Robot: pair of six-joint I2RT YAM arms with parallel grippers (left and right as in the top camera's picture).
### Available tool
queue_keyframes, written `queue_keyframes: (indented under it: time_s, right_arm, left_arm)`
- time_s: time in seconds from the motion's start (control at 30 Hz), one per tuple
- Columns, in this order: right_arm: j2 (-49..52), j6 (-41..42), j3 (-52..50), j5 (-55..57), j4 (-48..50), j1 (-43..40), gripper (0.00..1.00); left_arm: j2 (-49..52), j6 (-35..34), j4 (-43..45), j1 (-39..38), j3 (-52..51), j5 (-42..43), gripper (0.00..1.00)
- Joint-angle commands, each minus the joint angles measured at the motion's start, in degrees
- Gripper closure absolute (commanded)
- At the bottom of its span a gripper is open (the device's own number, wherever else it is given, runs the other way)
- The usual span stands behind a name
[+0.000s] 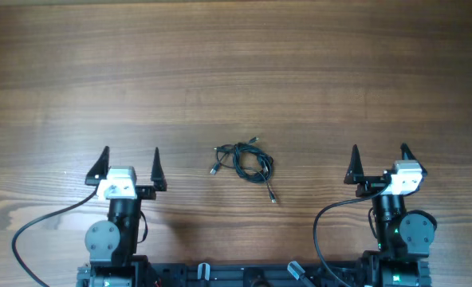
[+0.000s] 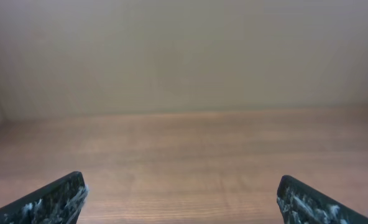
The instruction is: Untangle cables
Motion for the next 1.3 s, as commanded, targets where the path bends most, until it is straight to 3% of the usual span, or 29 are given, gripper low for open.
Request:
queue_keyframes:
  time_s: [0.0,0.2,0.43,0.53,0.57,0.63,0.7,0.83,1.07,1.2,1.27]
  right_arm:
    - [-0.55,-0.98,-0.07,0.68,0.13,0.22,0.00]
    - [-0.55,-1.01,-0.07,0.68,0.11,0.22,0.00]
    - [-0.55,-1.01,-0.07,0.70,0.13,0.22,0.00]
    - [-0.55,-0.98,-0.07,0.68,0.11,0.22,0.00]
    - [-0.55,-1.03,-0.07,0.68,0.11,0.22,0.00]
    - [-0.55,-1.03,-0.07,0.68,0.11,0.22,0.00]
    - [-0.55,-1.01,-0.07,0.70,0.11,0.22,0.00]
    - [-0.55,-1.01,-0.07,0.68,0.11,0.22,0.00]
    - [-0.55,-1.03,-0.07,0.68,0.13,0.22,0.00]
    - [-0.55,-1.01,-0.07,0.68,0.11,0.22,0.00]
    - [-0.55,-1.01,-0.07,0.68,0.11,0.22,0.00]
  left_arm:
    - [-0.46,1.29,4.11,-0.31,-0.39,-3.32,0.00]
    - [-0.35,1.27,21.09,-0.31,-0.37,0.31,0.00]
    - [-0.35,1.20,28.52,-0.31,-0.37,6.71,0.00]
    - [-0.35,-2.60,32.94,-0.42,-0.37,23.45,0.00]
    - [-0.35,-3.52,32.94,-0.42,-0.35,23.69,0.00]
    - [0.35,-12.55,28.72,-0.39,1.14,18.03,0.00]
    - [3.69,-20.06,22.62,-0.42,5.35,18.56,0.00]
    - [16.74,-24.09,14.97,-0.42,17.29,25.79,0.00]
    - [52.39,-24.90,-18.45,-0.85,48.81,41.51,0.00]
    - [66.47,-25.00,-19.54,-1.68,51.93,52.11,0.00]
    - [72.50,-32.35,-19.65,-1.73,51.93,52.72,0.00]
